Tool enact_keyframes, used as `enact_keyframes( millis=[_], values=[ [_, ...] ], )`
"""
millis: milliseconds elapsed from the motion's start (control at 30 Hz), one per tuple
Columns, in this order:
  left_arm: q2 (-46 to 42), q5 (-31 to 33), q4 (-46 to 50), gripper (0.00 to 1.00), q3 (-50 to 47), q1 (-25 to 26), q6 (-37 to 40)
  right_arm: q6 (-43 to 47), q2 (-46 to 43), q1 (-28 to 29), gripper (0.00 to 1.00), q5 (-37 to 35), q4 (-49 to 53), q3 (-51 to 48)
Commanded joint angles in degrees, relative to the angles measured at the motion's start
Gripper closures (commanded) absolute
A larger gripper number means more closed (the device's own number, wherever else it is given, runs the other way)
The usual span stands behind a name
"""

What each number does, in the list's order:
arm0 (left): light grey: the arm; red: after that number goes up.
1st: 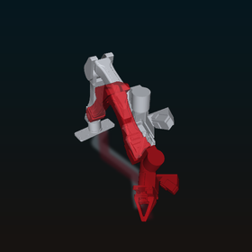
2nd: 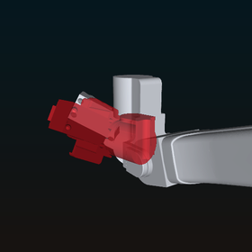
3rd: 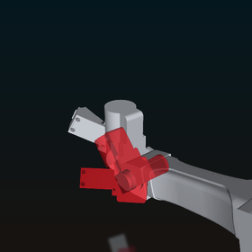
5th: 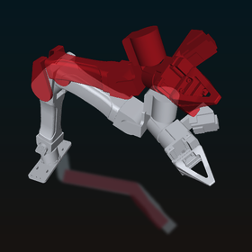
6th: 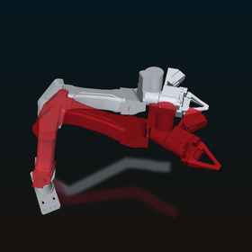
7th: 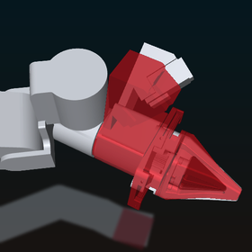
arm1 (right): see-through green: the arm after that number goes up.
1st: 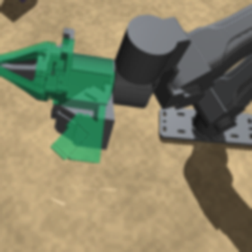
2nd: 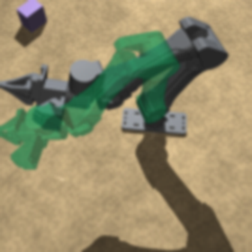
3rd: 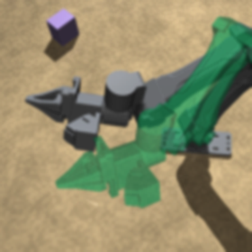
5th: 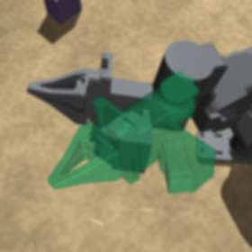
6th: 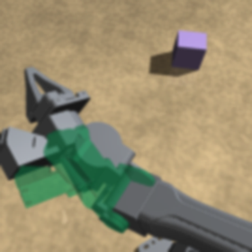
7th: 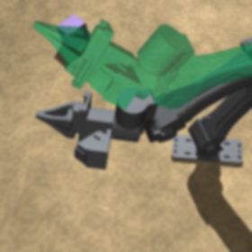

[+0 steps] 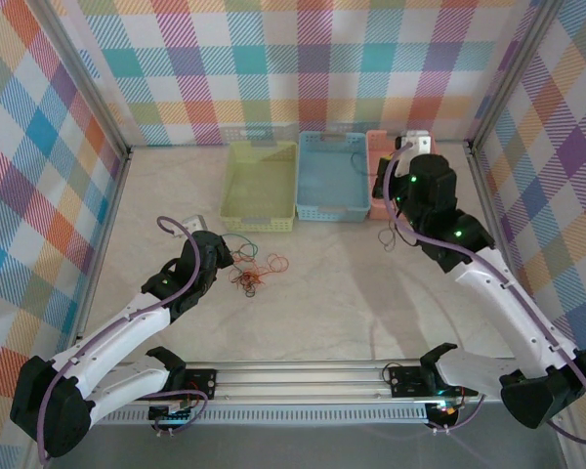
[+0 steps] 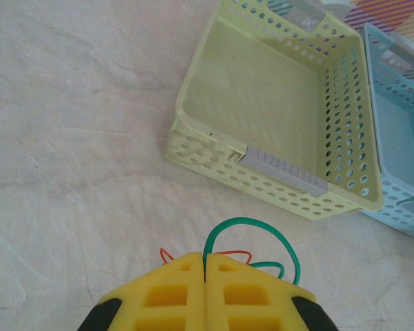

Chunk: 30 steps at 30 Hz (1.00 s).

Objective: Untangle the cables

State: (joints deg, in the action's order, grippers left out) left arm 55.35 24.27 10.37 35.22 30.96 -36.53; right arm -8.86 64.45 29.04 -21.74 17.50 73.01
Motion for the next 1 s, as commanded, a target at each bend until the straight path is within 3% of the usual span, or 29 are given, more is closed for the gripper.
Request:
enact_keyframes(
  millis=[0,267,667,800,967],
  values=[
    [0.19,0.51,0.03,1.0,1.78,-0.45,1.01,2.96,1.84,0.05,1.0,6.38,1.63,4.86],
    [1.08,-0.2,-0.02,1.0,2.21,-0.46,1.12,4.77,14.04,0.05,1.0,11.96,2.78,25.07],
    [1.52,-0.72,-0.08,1.0,2.39,-0.46,1.27,4.23,35.96,-1.47,1.0,14.79,2.26,46.45],
    [1.44,-0.87,0.09,1.0,2.55,-0.46,1.36,3.94,43.49,-2.4,1.0,14.46,2.2,52.46],
    [1.33,-0.84,0.16,1.0,2.57,-0.46,1.49,5.34,53.54,-3.12,1.0,9.1,4.04,59.58]
  ],
)
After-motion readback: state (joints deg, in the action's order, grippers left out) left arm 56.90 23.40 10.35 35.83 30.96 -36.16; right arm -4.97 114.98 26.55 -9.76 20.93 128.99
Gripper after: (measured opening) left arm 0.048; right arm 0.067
